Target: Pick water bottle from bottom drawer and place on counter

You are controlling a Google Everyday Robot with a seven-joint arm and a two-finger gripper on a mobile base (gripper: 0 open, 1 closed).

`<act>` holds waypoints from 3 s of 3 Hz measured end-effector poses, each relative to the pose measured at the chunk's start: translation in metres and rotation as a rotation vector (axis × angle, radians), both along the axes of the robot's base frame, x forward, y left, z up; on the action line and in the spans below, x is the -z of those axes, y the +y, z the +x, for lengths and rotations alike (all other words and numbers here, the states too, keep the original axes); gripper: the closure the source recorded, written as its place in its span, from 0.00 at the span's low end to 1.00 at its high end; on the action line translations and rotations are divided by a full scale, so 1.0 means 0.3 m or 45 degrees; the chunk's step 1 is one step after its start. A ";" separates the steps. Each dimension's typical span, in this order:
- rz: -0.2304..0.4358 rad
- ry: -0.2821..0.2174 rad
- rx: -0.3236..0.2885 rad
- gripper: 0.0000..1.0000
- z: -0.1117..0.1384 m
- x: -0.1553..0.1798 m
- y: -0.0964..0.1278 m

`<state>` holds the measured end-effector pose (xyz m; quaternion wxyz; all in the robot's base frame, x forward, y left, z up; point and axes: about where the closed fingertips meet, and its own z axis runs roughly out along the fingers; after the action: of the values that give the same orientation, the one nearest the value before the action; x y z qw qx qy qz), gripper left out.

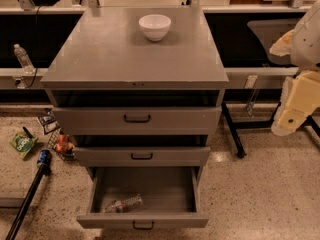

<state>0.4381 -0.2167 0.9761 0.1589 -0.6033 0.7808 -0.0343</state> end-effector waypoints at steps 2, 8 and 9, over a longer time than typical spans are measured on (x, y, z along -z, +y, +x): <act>0.105 0.035 -0.045 0.00 0.038 0.113 0.061; 0.456 0.051 -0.331 0.00 0.236 0.898 0.496; 0.550 0.047 -0.336 0.00 0.299 1.137 0.551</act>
Offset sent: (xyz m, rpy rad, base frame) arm 0.0354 0.0563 -0.1090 0.2672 0.1056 0.1152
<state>0.5278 -0.0515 0.6350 0.2731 -0.6527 0.6871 0.1655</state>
